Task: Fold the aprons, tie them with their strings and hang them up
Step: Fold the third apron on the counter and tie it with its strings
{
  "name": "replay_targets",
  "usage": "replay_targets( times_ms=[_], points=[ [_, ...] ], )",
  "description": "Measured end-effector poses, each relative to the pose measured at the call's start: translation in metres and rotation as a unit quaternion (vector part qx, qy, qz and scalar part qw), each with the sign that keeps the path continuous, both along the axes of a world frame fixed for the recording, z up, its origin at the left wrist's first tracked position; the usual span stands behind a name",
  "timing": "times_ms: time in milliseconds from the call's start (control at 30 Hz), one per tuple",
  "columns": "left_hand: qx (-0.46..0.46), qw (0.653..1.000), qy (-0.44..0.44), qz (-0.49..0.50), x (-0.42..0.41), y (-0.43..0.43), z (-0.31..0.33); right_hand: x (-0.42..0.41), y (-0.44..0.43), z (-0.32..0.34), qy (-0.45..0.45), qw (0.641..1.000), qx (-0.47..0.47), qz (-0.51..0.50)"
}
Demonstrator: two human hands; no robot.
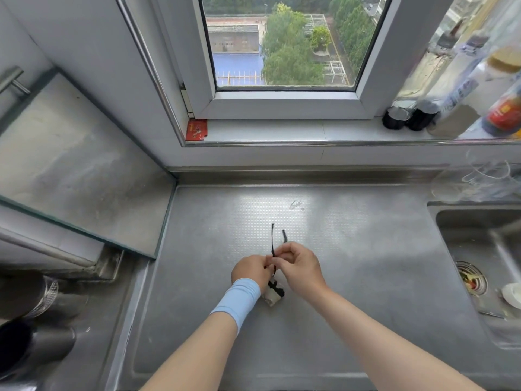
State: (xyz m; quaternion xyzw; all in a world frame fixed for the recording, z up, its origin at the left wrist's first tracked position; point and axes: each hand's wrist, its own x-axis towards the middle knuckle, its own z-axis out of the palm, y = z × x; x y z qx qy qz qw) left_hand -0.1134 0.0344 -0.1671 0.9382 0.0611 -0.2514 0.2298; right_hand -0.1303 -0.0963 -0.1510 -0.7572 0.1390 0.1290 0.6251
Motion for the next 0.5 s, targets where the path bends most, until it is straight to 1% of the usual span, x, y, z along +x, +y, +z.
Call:
replay_targets(
  times_ms=[100, 200, 267, 367, 433, 500],
  points=[
    [-0.043, 0.998, 0.005, -0.052, -0.003, 0.011, 0.003, 0.009, 0.0, -0.004, -0.038, 0.996, -0.04, 0.068],
    [-0.119, 0.992, 0.003, -0.03, -0.009, 0.02, 0.004, 0.012, -0.001, -0.014, -0.034, 0.991, -0.071, 0.106],
    [-0.135, 0.99, -0.007, -0.027, -0.01, 0.023, 0.0, 0.011, 0.002, -0.021, -0.046, 0.985, -0.109, 0.122],
    [-0.145, 0.988, -0.026, -0.036, -0.012, 0.022, -0.003, 0.01, 0.009, -0.024, -0.038, 0.984, -0.15, 0.089],
    [-0.149, 0.988, -0.034, -0.014, -0.013, 0.023, -0.006, 0.012, 0.012, -0.024, -0.02, 0.983, -0.173, 0.065],
    [-0.16, 0.986, -0.038, 0.013, -0.014, 0.026, -0.007, 0.013, 0.013, -0.025, 0.012, 0.978, -0.196, 0.075]
  ],
)
